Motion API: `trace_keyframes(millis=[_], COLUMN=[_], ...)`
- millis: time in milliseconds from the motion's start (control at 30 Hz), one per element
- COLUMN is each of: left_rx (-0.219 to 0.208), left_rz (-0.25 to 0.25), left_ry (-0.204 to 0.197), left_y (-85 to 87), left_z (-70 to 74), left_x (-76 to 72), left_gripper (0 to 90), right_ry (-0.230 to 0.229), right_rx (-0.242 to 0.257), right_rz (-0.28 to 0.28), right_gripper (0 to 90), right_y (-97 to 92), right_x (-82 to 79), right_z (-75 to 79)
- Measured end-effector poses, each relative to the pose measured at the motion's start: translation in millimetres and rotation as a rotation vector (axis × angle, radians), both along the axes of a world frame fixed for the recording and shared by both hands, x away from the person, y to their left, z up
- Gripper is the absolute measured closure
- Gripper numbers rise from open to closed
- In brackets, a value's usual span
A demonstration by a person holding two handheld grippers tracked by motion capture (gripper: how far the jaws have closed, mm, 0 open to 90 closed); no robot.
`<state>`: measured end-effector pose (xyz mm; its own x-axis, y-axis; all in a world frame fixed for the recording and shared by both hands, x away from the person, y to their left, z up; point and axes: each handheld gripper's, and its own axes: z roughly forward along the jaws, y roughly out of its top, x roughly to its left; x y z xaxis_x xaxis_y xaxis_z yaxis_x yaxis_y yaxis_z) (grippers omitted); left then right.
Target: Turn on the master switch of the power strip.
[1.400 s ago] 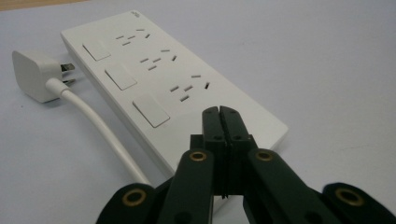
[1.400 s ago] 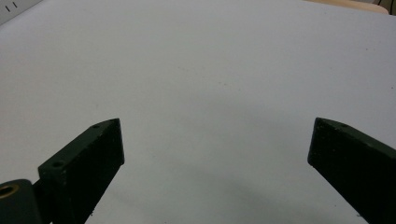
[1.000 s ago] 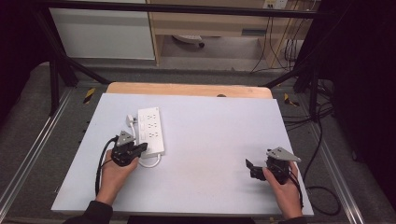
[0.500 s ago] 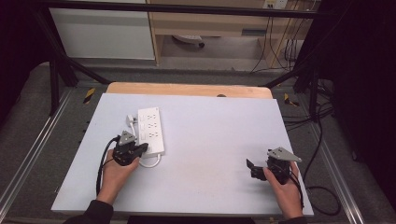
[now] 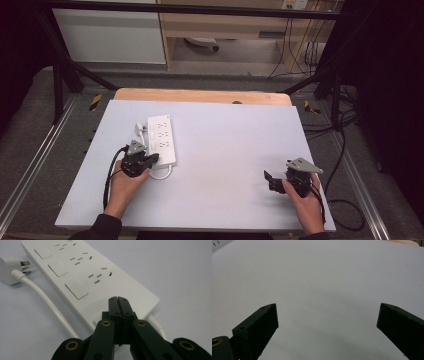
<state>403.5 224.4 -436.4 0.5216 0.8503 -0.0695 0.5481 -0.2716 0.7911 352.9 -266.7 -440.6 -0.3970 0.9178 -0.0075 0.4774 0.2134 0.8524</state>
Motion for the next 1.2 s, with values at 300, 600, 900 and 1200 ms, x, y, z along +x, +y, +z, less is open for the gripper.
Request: trace_keyframes(millis=[300, 600, 900, 1200], left_rx=[-0.005, -0.006, -0.004, 0.031], left_rz=[0.012, 0.01, 0.009, 0.007], left_ry=[0.001, 0.004, 0.006, 0.005], left_y=[2.3, 2.3, 1.3, -4.6], left_z=[-0.2, -0.1, 0.2, 2.1], left_x=[1.0, 0.9, 1.0, 0.1], left_gripper=[90.0, 90.0, 90.0, 90.0], right_ry=[-0.001, 0.009, 0.008, 0.009], right_rx=[0.0, -0.004, -0.002, -0.004], right_rz=[0.002, 0.003, 0.005, 0.006], right_gripper=[4.0, 4.0, 4.0, 4.0], right_y=[0.9, 1.8, 1.6, 1.5], right_x=[-0.2, 0.0, 0.0, 0.1], right_z=[0.0, -0.6, -0.3, -0.3])
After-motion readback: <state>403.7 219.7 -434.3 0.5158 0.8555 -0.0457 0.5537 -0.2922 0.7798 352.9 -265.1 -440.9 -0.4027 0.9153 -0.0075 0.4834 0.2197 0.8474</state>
